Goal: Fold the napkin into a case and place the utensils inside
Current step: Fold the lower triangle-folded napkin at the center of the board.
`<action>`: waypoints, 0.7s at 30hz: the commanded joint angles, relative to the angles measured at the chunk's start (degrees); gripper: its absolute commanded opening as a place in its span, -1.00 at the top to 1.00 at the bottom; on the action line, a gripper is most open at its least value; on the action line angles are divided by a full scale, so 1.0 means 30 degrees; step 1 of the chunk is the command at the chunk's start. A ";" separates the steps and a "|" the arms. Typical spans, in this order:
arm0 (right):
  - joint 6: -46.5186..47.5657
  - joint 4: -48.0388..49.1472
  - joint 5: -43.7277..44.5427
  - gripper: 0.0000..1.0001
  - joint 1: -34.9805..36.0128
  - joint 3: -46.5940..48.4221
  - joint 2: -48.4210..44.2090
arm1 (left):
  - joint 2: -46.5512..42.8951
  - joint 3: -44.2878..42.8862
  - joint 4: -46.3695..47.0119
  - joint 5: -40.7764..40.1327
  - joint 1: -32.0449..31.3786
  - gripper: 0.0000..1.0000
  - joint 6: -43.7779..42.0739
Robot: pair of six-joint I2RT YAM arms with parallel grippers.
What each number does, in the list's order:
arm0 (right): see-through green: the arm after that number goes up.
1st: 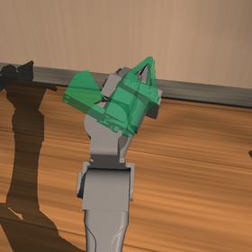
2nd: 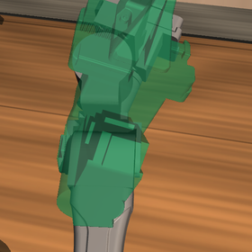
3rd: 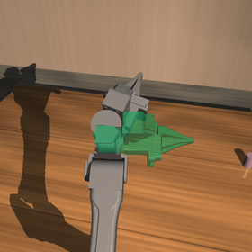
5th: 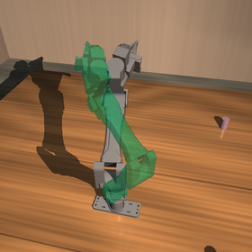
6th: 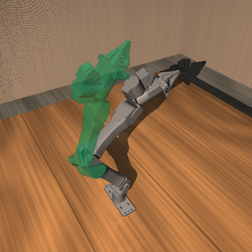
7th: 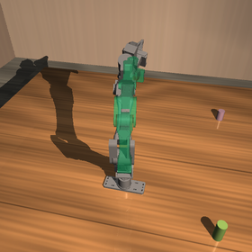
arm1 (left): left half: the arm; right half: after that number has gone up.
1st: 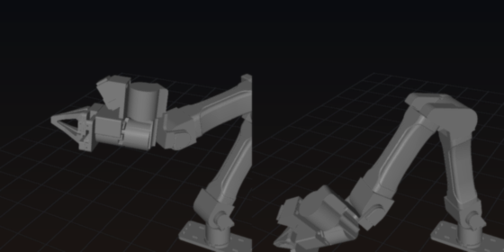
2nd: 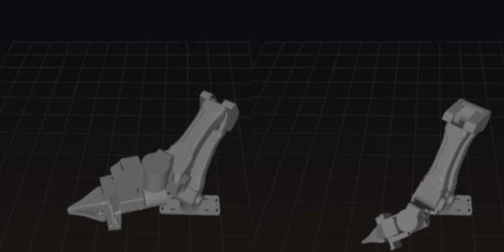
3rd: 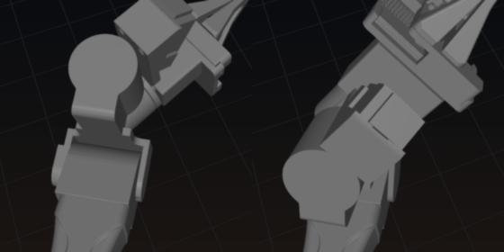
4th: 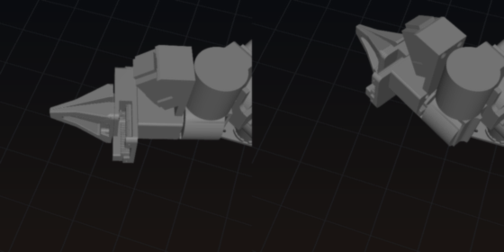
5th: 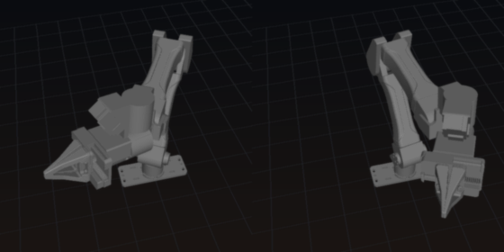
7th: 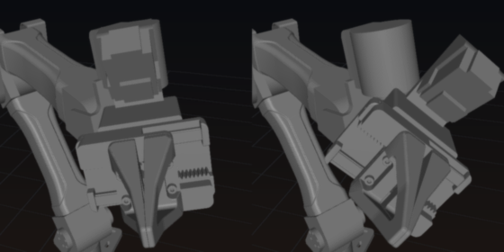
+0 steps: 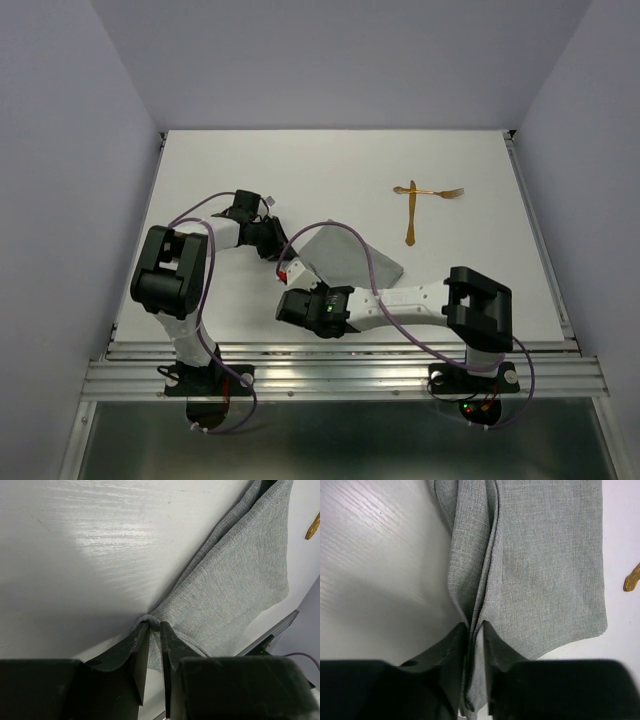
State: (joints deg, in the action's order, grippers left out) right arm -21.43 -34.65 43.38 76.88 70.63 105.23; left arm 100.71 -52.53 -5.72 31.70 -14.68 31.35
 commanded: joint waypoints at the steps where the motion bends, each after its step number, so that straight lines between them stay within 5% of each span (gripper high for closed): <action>1: -0.0356 0.0943 0.1012 0.76 0.0066 -0.0367 -0.1587 | 0.0621 -0.0155 -0.0585 -0.1017 -0.0088 0.46 -0.0491; 5: -0.0678 0.1792 -0.0098 0.99 -0.0139 -0.1070 -0.2612 | 0.0533 -0.0184 -0.0614 -0.1075 -0.0117 0.46 -0.0520; 21: 0.0259 0.5662 -1.0177 0.99 -0.5059 -0.4646 -0.6542 | 0.0152 -0.0360 -0.0937 -0.1369 -0.0117 0.46 -0.0666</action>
State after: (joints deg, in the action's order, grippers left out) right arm -21.85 -21.71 22.98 63.59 57.67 87.18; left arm 100.77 -52.66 -5.87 31.66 -14.70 31.33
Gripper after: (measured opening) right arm 0.057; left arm 0.272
